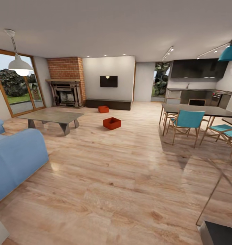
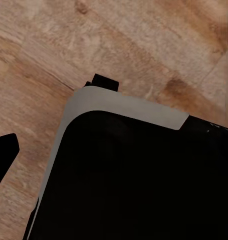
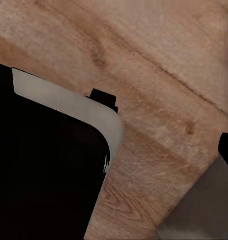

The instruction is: Move the two storage containers from the living room to the garage. In the garage, place one container on the floor and stack the other container on top of it (either order is fine).

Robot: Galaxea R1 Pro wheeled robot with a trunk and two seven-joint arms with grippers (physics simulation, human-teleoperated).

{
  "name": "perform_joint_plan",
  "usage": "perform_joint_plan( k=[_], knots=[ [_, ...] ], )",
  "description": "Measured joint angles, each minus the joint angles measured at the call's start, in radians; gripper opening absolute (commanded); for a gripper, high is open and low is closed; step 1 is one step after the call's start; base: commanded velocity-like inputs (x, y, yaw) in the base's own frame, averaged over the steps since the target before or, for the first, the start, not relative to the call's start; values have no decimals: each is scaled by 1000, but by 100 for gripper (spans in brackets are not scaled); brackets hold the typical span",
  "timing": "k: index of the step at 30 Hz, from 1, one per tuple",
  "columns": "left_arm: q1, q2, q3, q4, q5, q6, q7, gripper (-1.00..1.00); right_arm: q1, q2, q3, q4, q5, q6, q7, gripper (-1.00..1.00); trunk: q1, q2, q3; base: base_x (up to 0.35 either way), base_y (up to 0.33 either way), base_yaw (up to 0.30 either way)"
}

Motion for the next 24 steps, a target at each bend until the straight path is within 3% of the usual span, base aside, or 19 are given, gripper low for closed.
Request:
perform_joint_plan(
  k=[15, 24],
  knots=[
    [0, 0, 0, 2, 0, -2, 0, 100, 0, -2, 0, 0, -3, 0, -1, 100, 0, 0, 0, 323, 0, -5],
    [0, 0, -1, 2, 0, -1, -1, 100, 0, -1, 0, 0, -2, 0, -2, 100, 0, 0, 0, 323, 0, -137]
  ],
)
